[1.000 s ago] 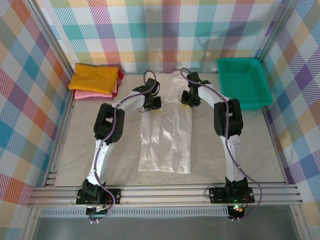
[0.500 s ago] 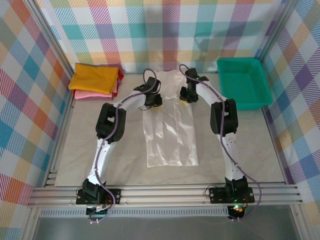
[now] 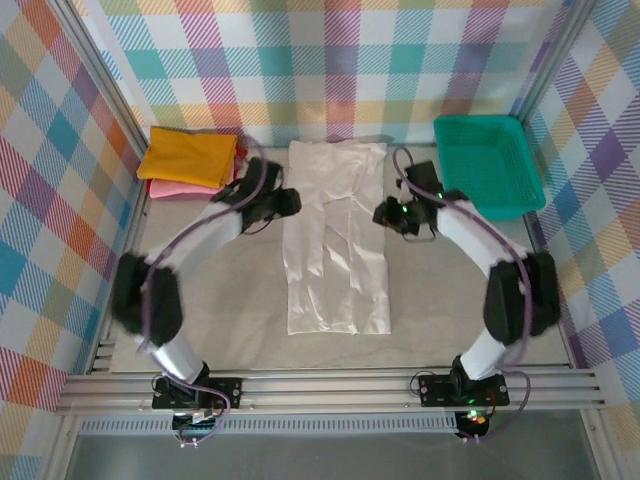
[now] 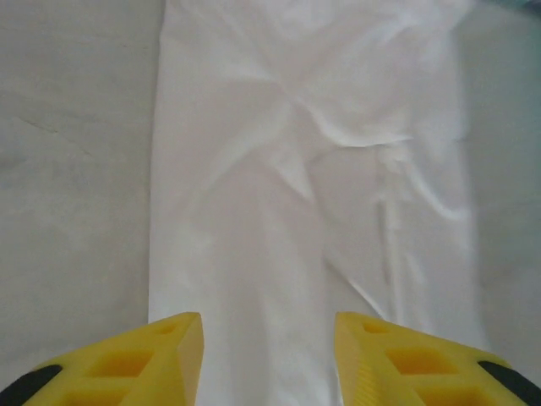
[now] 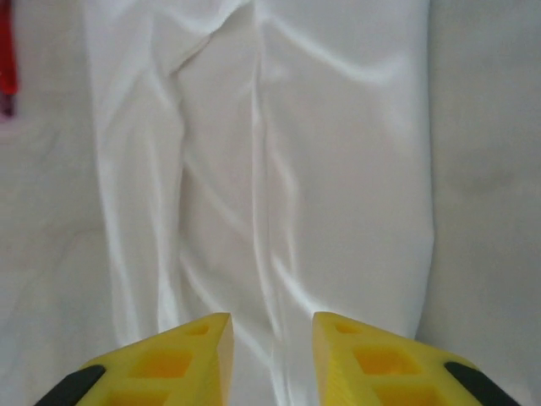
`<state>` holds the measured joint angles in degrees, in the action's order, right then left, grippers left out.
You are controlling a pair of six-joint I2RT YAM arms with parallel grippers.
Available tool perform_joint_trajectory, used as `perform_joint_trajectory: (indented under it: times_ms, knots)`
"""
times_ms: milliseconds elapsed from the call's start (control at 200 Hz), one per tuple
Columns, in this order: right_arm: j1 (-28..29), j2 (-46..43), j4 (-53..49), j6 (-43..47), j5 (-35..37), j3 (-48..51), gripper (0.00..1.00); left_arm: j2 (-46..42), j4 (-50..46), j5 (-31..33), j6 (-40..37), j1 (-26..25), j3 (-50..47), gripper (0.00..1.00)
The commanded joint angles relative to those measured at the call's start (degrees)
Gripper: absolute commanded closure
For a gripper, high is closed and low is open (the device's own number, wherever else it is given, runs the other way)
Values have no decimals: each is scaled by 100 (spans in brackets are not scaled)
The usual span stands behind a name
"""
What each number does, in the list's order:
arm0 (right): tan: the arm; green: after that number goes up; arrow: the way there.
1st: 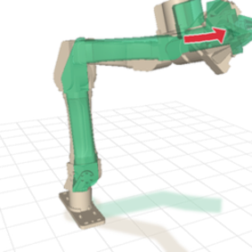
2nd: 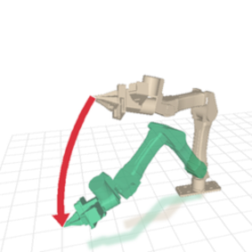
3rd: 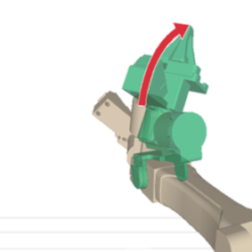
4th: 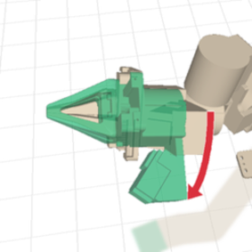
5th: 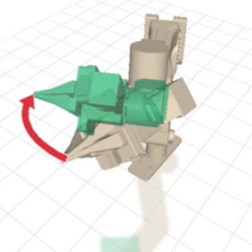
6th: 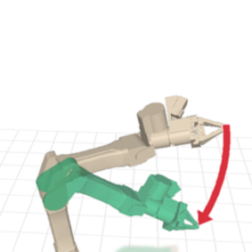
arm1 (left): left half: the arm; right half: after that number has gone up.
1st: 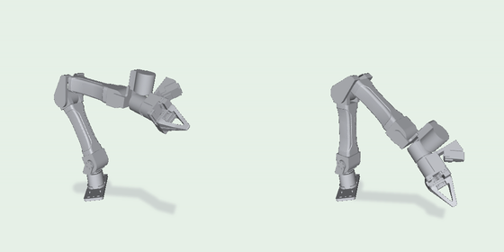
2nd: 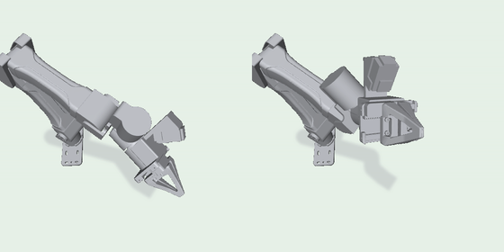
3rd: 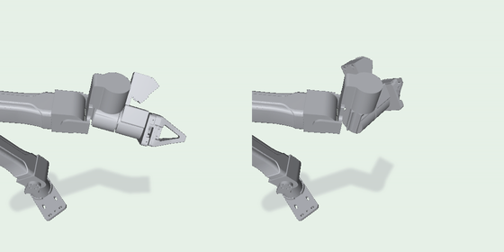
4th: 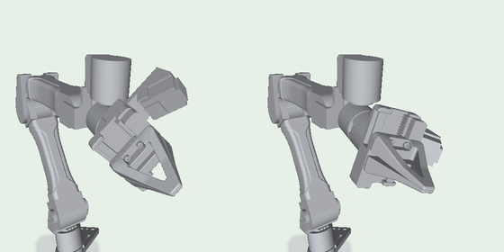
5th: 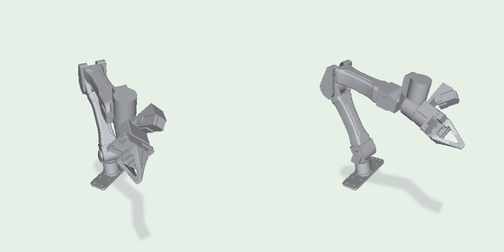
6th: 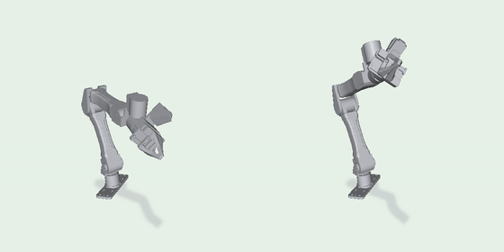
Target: Fold and stack the t-shirts
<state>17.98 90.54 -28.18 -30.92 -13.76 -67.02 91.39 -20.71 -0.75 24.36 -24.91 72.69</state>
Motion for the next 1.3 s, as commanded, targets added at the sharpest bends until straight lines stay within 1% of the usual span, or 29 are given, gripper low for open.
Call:
perform_joint_trajectory:
  times_ms: [0, 15, 60, 90, 130, 160, 235, 355, 480, 565, 640, 840, 980, 1100, 1180, 1295]
  knots:
    - [200, -816, 130, -162, -378, 1230, 66, -936, 48, -397, 446, -135, -1495, 51]
    - [236, -957, 61, -155, -340, 1362, 65, -1064, -18, -406, 473, -167, -1669, 50]
    - [292, -1372, -83, -164, -274, 1757, 64, -1496, -197, -443, 567, -275, -2171, 42]
    - [302, -1631, -160, -227, -257, 2009, 62, -1721, -283, -544, 672, -326, -2467, 40]
    - [297, -1923, -210, -306, -296, 2299, 61, -1945, -355, -694, 831, -400, -2790, 40]
    - [311, -2111, -243, -362, -323, 2488, 60, -2077, -363, -817, 959, -474, -2982, 42]
    - [329, -2458, -323, -444, -382, 2778, 59, -2208, -416, -994, 1284, -735, -3278, 45]
    - [329, -2535, -391, -407, -356, 3003, 55, -2149, -643, -967, 1612, -1302, -3392, 46]
    - [334, -2387, -159, -446, -408, 3151, 55, -2176, -471, -972, 2160, -1773, -3614, 47]
    - [329, -2267, -19, -463, -406, 3195, 55, -2109, -452, -899, 2384, -2062, -3700, 48]
    - [329, -2210, 93, -466, -451, 3220, 55, -1976, -548, -803, 2424, -2232, -3677, 48]
    - [329, -2215, 160, -449, -411, 3279, 55, -1668, -644, -692, 2495, -2369, -3538, 50]
    - [329, -2225, 184, -439, -400, 3280, 55, -1597, -952, -612, 2612, -2442, -3522, 51]
    - [324, -2145, 277, -424, -384, 3289, 54, -1756, -667, -560, 2646, -2449, -3676, 53]
    - [329, -2046, 335, -432, -459, 3292, 55, -1675, -458, -592, 2687, -2489, -3694, 55]
    - [323, -2014, 416, -441, -447, 3362, 54, -1501, -468, -542, 2611, -2567, -3563, 57]
